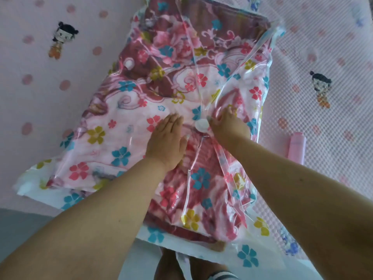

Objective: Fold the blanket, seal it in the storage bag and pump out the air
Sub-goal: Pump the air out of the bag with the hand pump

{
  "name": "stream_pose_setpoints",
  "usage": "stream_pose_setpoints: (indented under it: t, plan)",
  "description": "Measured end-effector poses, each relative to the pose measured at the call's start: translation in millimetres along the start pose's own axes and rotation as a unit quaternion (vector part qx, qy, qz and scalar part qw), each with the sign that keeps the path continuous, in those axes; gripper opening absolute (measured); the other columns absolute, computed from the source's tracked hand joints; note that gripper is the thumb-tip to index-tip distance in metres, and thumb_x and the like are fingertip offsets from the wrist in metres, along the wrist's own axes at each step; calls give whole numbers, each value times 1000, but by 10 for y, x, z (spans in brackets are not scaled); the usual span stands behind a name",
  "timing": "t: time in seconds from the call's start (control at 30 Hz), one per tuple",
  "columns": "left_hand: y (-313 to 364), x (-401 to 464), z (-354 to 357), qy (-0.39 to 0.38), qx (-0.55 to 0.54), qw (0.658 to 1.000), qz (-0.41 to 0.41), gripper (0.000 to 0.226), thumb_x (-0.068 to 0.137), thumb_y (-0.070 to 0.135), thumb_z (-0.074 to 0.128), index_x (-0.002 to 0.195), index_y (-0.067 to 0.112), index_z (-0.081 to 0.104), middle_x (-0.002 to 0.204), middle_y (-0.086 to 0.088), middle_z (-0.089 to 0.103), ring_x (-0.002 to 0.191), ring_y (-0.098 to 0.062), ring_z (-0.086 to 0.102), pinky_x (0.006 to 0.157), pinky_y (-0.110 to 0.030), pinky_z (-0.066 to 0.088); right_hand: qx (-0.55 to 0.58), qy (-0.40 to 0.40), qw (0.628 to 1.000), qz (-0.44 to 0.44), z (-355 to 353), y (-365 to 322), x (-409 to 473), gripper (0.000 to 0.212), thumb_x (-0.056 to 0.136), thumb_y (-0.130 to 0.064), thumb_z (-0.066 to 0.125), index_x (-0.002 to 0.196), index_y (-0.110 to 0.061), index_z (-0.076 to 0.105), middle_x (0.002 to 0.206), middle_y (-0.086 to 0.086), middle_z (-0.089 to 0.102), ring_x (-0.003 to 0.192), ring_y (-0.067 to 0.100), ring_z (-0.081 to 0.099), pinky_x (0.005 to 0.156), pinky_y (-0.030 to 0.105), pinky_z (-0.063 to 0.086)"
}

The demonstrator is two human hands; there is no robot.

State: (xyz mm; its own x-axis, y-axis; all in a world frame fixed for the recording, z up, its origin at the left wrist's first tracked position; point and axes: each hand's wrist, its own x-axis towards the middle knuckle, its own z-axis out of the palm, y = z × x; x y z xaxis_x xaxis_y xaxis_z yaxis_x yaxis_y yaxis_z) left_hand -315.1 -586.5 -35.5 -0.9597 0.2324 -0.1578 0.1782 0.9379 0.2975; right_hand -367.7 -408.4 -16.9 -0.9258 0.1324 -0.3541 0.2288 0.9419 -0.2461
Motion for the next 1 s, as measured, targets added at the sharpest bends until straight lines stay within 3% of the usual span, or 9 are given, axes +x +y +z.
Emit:
stream_pose_setpoints:
  t: [0.1, 0.17, 0.23, 0.4, 0.6, 0.73, 0.9, 1.0]
  plan:
    - [-268, -114, -236, 12, -17, 995, -97, 60, 100, 29, 38, 151, 4, 18, 159, -13, 16, 147, -22, 11, 120, -28, 3, 97, 46, 992, 63, -150, 262, -35, 39, 92, -35, 46, 121, -8, 46, 114, 14, 62, 102, 36, 60, 83, 40, 45]
    - [-467, -201, -350, -5, -20, 986, -167, 62, 98, 31, 40, 151, 5, 21, 157, -15, 23, 145, -27, 20, 119, -34, 15, 129, 55, 985, 103, -223, 421, -43, 41, 88, -35, 53, 117, -7, 48, 115, 15, 60, 104, 37, 58, 86, 42, 45]
    - [-628, -277, -462, -8, -24, 974, -225, 62, 97, 34, 41, 150, 6, 24, 154, -16, 29, 140, -31, 29, 116, -39, 25, 135, 53, 981, 129, -249, 506, -41, 45, 85, -32, 57, 119, -5, 48, 121, 17, 56, 110, 38, 54, 92, 44, 44]
    - [-832, -430, -657, -38, -42, 948, -313, 66, 95, 43, 41, 151, 12, 22, 152, -15, 29, 135, -37, 34, 109, -45, 34, 101, 70, 985, 121, -199, 501, -43, 50, 86, -36, 55, 124, -4, 48, 128, 20, 47, 123, 37, 41, 104, 45, 34]
    - [-1016, -539, -699, -60, 33, 938, -341, 70, 94, 53, 38, 151, 21, 16, 156, -15, 20, 141, -37, 22, 116, -49, 20, 81, 88, 987, 110, -121, 448, -64, 52, 84, -43, 55, 125, -11, 49, 124, 16, 43, 120, 34, 37, 104, 43, 31]
    - [-1078, -441, -693, -75, 31, 934, -348, 72, 94, 58, 35, 153, 29, 7, 159, -13, 8, 145, -37, 10, 117, -52, 9, 132, 87, 979, 126, -38, 452, -113, 58, 84, -46, 59, 133, -19, 44, 130, 14, 38, 124, 32, 33, 105, 40, 29]
    - [-1176, -220, -614, -84, 21, 939, -333, 77, 93, 63, 33, 154, 30, -1, 160, -12, -2, 146, -37, 1, 116, -55, 2, 229, 97, 952, 178, 72, 419, -144, 89, 80, -50, 67, 151, -24, 19, 142, 17, 32, 135, 34, 29, 110, 45, 26]
    - [-1285, -107, -580, -82, 13, 944, -320, 86, 90, 65, 39, 153, 28, -6, 160, -10, -5, 146, -38, 1, 116, -57, 1, 313, 73, 916, 239, 181, 454, -167, 113, 58, -73, 70, 149, -28, 19, 140, 16, 41, 127, 38, 44, 106, 53, 37]
